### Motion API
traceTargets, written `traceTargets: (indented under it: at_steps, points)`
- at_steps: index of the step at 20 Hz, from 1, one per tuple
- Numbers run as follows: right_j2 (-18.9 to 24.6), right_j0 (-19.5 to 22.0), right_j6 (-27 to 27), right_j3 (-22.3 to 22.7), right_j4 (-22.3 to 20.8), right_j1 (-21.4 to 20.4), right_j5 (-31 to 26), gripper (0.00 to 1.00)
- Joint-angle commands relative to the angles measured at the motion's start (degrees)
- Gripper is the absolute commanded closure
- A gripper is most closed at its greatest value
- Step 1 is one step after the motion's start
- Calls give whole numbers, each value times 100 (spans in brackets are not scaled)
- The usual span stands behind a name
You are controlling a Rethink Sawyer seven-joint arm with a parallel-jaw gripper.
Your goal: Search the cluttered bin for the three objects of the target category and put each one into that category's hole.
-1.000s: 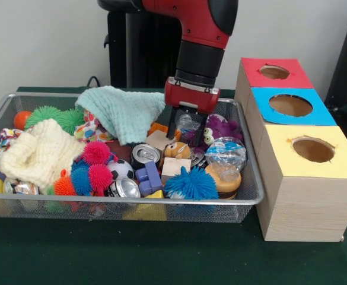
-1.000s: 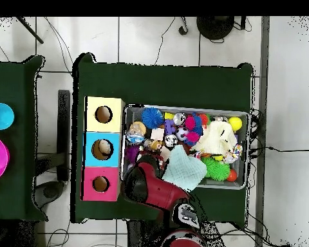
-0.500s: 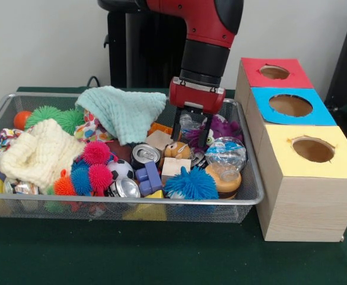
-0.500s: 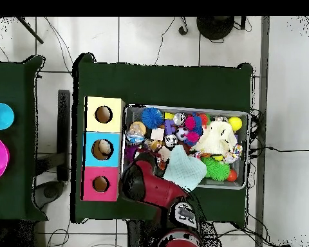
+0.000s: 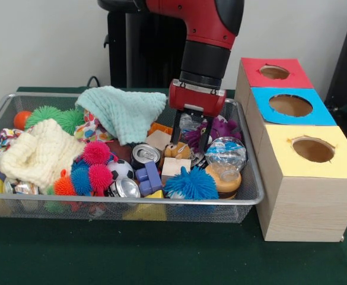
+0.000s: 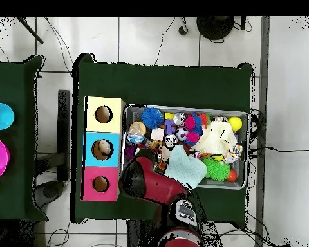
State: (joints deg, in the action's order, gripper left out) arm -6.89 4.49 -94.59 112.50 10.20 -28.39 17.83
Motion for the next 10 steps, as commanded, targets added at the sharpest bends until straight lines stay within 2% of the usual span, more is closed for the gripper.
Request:
traceTargets:
  at_steps: [1, 10]
  points:
    - [131, 114, -1148, -610, 51, 163, 555, 0]
    - [-90, -8, -1146, -541, 117, 171, 610, 0]
